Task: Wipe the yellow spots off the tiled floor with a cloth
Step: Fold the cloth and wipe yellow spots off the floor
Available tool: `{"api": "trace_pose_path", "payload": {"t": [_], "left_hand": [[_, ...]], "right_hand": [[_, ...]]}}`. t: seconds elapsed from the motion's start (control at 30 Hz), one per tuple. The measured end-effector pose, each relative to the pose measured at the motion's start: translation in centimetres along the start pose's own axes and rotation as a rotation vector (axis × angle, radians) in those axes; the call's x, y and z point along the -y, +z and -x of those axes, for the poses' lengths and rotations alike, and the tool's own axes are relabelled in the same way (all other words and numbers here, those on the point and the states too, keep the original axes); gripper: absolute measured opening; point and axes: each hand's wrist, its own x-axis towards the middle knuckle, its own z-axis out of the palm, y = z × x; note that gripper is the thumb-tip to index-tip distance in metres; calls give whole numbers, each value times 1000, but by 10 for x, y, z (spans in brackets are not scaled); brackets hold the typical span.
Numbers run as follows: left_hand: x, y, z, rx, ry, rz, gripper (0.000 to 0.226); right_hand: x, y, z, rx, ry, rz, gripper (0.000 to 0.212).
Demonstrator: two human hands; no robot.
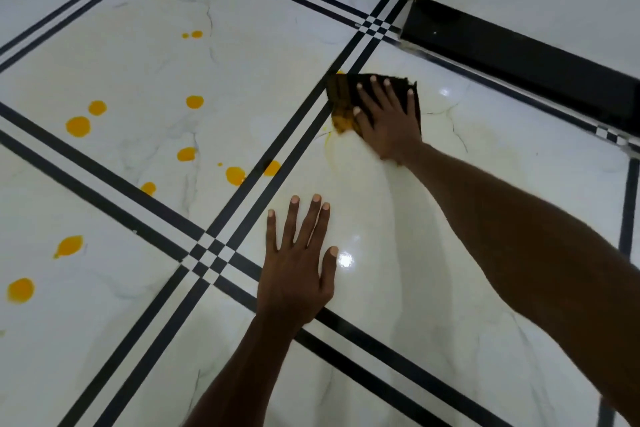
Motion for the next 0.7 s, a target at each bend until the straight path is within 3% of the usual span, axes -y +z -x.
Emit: {"api": "trace_pose_path", "payload": {"t": [0.1, 0.17, 0.3, 0.37, 0.47, 0.57, 0.63, 0.7], "left_hand": [[1, 1, -2, 9, -5, -11, 68], [0, 0, -2, 6, -6, -25, 68], [0, -5, -1, 22, -7, -24, 68], [-1, -6, 0, 15, -12, -20, 68], [0, -5, 0, 20, -10, -3, 68], [0, -3, -3, 39, -20, -9, 69], [0, -5, -3, 45, -24, -11, 69], [0, -5, -3, 50, -24, -3, 69]], "right_hand": [[19, 1, -49, 40, 80, -36, 61], [39, 4, -57, 22, 29, -19, 60], [47, 9, -19, 16, -403, 95, 62], [20, 8, -7, 20, -507, 157, 58], [-11, -2, -36, -42, -227, 115, 58], [18, -7, -75, 38, 30, 19, 61], [54, -2, -79, 19, -90, 65, 61], [69, 7, -62, 6, -331, 119, 61]]}}
